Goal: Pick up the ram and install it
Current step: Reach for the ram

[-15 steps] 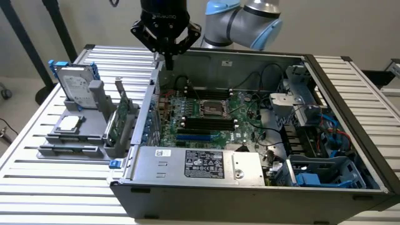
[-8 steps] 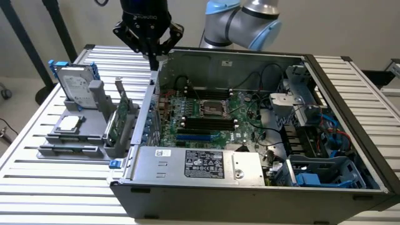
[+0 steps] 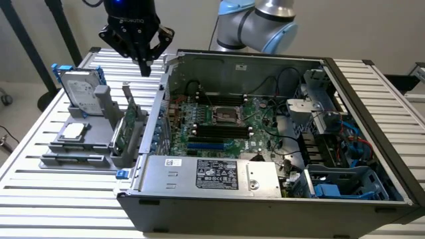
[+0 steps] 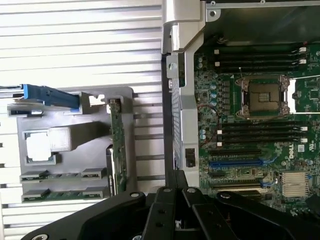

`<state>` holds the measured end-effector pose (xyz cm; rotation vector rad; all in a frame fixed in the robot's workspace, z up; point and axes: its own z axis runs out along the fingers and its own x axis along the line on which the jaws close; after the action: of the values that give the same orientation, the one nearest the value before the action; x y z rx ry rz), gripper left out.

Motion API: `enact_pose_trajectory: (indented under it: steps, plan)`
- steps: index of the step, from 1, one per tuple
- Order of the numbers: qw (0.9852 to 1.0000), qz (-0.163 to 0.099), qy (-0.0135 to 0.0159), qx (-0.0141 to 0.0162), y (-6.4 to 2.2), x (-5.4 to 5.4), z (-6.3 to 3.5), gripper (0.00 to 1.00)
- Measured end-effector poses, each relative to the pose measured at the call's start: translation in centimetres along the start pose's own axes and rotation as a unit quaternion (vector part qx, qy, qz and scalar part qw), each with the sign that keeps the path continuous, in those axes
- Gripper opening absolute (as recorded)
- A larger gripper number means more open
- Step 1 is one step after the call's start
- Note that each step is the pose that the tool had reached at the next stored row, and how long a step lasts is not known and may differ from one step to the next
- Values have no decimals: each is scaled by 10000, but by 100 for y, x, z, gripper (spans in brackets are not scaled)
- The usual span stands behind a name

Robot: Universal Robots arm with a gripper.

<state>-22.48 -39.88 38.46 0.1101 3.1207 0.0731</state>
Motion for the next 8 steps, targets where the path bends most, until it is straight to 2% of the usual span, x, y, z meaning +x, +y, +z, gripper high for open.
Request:
enact_pose_trajectory:
  steps: [8]
  plan:
    - [10000, 0, 12, 27, -29, 364, 57, 11]
